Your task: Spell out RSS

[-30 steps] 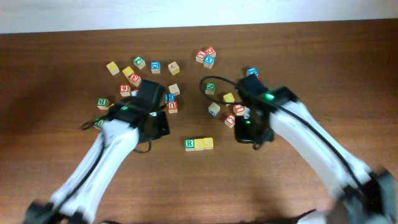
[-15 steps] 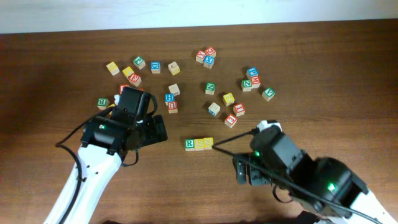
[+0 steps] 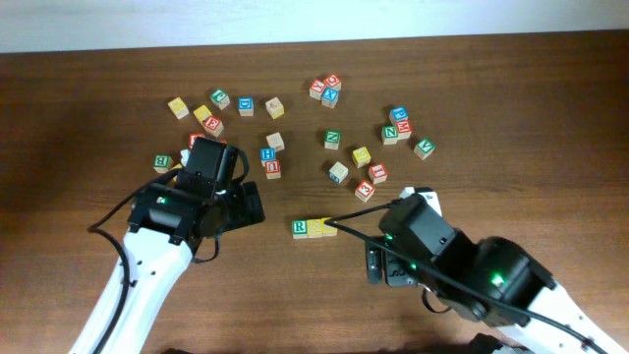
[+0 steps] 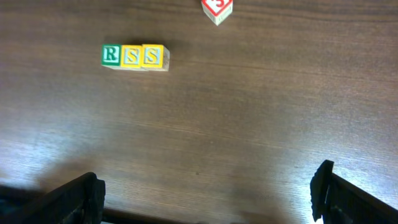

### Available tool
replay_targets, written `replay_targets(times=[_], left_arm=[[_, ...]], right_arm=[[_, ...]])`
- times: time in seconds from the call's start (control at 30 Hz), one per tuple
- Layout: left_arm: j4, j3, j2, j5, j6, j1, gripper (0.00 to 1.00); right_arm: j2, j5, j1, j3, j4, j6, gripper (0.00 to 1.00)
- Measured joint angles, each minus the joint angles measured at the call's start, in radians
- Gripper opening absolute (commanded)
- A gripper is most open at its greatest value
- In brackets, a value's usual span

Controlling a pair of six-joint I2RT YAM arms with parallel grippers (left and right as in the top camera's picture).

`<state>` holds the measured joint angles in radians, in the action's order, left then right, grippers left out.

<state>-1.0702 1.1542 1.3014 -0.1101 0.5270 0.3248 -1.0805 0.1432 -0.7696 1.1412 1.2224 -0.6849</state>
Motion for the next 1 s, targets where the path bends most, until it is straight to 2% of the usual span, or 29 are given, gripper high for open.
replay_targets(times=[0.2, 0.27, 0.43, 0.67, 0.8, 1.0], left_arm=[[0.000, 0.000, 0.000, 0.000, 0.000, 0.000, 0.99], [0.000, 0.000, 0.000, 0.000, 0.000, 0.000, 0.99], [0.000, 0.000, 0.000, -0.002, 0.000, 0.000, 0.99], [0.000, 0.000, 0.000, -0.003, 0.000, 0.000, 0.99], [-0.001, 0.000, 0.000, -0.003, 0.000, 0.000, 0.99], [-0.001, 0.000, 0.000, -0.003, 0.000, 0.000, 0.99]], right_arm=[[-0.066, 0.003, 0.000, -0.003, -0.001, 0.001, 0.98], [-0.059, 0.001, 0.021, -0.023, -0.071, 0.002, 0.98], [0.032, -0.065, 0.208, -0.135, -0.252, 0.033, 0.98], [0.320, -0.240, 0.521, -0.466, -0.568, 0.229, 0.98], [0.520, -0.285, 0.613, -0.603, -0.689, 0.303, 0.98], [0.758, -0.307, 0.712, -0.720, -0.783, 0.376, 0.98]])
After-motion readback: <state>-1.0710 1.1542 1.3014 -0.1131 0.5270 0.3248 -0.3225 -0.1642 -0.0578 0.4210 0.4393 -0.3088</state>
